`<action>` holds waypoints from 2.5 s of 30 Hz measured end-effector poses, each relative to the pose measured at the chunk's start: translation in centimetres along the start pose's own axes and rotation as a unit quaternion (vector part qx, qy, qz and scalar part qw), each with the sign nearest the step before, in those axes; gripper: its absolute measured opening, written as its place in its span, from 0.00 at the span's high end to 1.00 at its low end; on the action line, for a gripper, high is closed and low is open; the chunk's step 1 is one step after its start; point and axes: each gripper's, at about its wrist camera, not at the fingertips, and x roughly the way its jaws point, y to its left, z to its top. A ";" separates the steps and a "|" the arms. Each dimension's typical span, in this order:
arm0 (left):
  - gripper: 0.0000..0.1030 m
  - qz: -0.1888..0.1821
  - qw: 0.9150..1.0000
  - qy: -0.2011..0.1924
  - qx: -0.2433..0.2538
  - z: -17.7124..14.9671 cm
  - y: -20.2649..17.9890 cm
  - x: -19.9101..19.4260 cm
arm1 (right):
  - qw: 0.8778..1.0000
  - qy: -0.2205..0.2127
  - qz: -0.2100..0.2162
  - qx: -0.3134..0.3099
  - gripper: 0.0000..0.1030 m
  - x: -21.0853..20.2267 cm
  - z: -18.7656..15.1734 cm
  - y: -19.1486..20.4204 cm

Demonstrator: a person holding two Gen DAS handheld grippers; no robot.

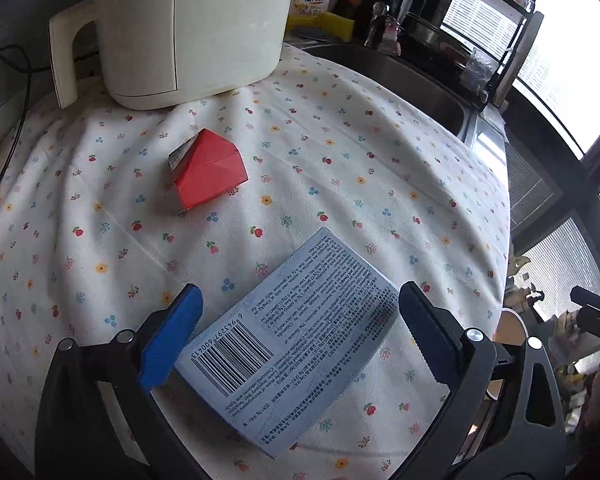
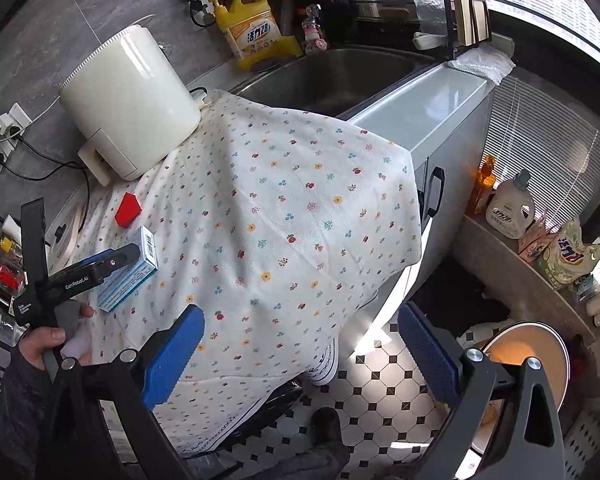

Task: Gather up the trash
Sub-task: 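Grasp the blue-and-white box with the left tool while the right tool grasps the red piece, then carry the box and red piece over the white bucket and open both tools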

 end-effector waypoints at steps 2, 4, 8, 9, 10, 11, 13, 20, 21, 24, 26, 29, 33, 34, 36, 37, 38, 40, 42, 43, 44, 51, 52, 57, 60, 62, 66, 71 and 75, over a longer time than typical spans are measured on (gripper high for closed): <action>0.06 0.002 1.000 0.002 -0.001 -0.7 -0.4 -0.2 | 1.000 0.002 0.005 0.003 0.08 -0.2 -0.1 -0.6; 0.06 0.001 1.000 0.003 -0.003 -1.3 -1.0 -0.5 | 1.000 0.003 0.009 0.001 0.08 -0.3 -0.2 -0.9; 0.06 0.032 0.999 0.008 0.011 -2.6 -2.6 -0.5 | 1.000 0.006 0.021 -0.007 0.08 -0.3 -0.2 -1.1; 0.08 0.043 0.999 0.007 0.011 -2.9 -2.9 -0.5 | 1.000 0.006 0.024 -0.011 0.08 -0.4 -0.1 -1.1; 0.21 0.046 0.999 0.005 0.004 -3.0 -2.9 -0.6 | 1.000 0.006 0.026 -0.015 0.08 -0.4 0.0 -1.0; 0.32 0.061 0.998 -0.002 -0.001 -3.1 -2.8 -0.9 | 0.999 0.007 0.029 -0.018 0.08 -0.4 0.0 -0.9; 0.37 0.055 0.998 -0.004 -0.021 -3.3 -2.3 -1.5 | 0.999 0.007 0.034 -0.024 0.08 -0.4 0.3 -0.6; 0.37 0.057 0.996 -0.041 -0.055 -3.8 -0.8 -4.8 | 0.996 0.008 0.057 -0.060 0.08 0.7 1.8 2.8; 0.37 0.059 0.995 -0.045 -0.061 -3.8 -0.3 -5.2 | 0.996 0.009 0.061 -0.067 0.08 1.0 2.1 3.6; 0.37 0.069 0.993 -0.058 -0.078 -3.9 1.5 -6.4 | 0.993 0.010 0.074 -0.089 0.08 2.0 3.1 6.2; 0.37 0.077 0.991 -0.067 -0.089 -4.0 3.0 -7.4 | 0.991 0.010 0.083 -0.105 0.08 2.9 3.7 8.3; 0.37 0.091 0.987 -0.077 -0.110 -4.1 5.6 -8.6 | 0.987 0.012 0.096 -0.126 0.08 4.5 4.6 11.5; 0.37 0.106 0.981 -0.091 -0.135 -4.1 9.3 -10.1 | 0.982 0.016 0.112 -0.153 0.09 6.9 5.6 16.1; 0.37 0.112 0.979 -0.094 -0.140 -4.1 10.2 -10.4 | 0.980 0.018 0.116 -0.158 0.09 7.6 5.9 17.2; 0.37 0.120 0.977 -0.099 -0.149 -4.1 11.7 -11.1 | 0.978 0.021 0.123 -0.169 0.09 8.9 6.5 19.4; 0.37 0.123 0.975 -0.101 -0.154 -4.1 12.6 -11.5 | 0.976 0.022 0.126 -0.174 0.10 9.5 6.8 20.4; 0.37 0.126 0.974 -0.104 -0.160 -4.1 13.3 -11.8 | 0.975 0.024 0.127 -0.180 0.10 10.1 7.1 21.5; 0.37 0.132 0.971 -0.107 -0.170 -4.2 14.5 -12.5 | 0.973 0.031 0.130 -0.189 0.11 11.5 7.6 23.1; 0.37 0.139 0.968 -0.110 -0.179 -4.3 15.6 -13.1 | 0.971 0.039 0.130 -0.195 0.12 12.9 8.1 24.5; 0.37 0.142 0.966 -0.111 -0.183 -4.4 16.0 -13.3 | 0.971 0.042 0.130 -0.198 0.12 13.5 8.3 25.1; 0.37 0.146 0.966 -0.112 -0.184 -4.2 16.4 -13.3 | 0.970 0.044 0.130 -0.202 0.12 14.1 8.6 25.7; 0.37 0.168 0.957 -0.114 -0.206 -4.6 18.6 -14.2 | 0.963 0.061 0.126 -0.230 0.15 18.3 9.6 29.2; 0.37 0.170 0.956 -0.117 -0.210 -4.8 18.7 -14.5 | 0.961 0.065 0.124 -0.237 0.20 18.7 9.5 29.7; 0.37 0.182 0.950 -0.123 -0.222 -6.0 18.9 -15.8 | 0.960 0.087 0.127 -0.233 0.58 19.8 9.3 30.4; 0.37 0.184 0.947 -0.129 -0.229 -6.7 18.5 -16.5 | 0.959 0.082 0.135 -0.237 0.58 18.6 8.8 30.2; 0.37 0.183 0.946 -0.132 -0.231 -7.0 18.0 -16.7 | 0.958 0.080 0.138 -0.240 0.58 17.8 8.4 29.8; 0.37 0.179 0.948 -0.133 -0.227 -7.4 16.0 -16.6 | 0.957 0.077 0.142 -0.243 0.58 15.9 7.6 28.2; 0.37 0.167 0.953 -0.130 -0.215 -8.0 12.4 -16.1 | 0.958 0.069 0.148 -0.235 0.58 12.8 6.8 24.5; 0.37 0.159 0.958 -0.129 -0.202 -8.5 8.5 -15.6 | 0.962 0.059 0.147 -0.221 0.58 9.8 6.3 20.2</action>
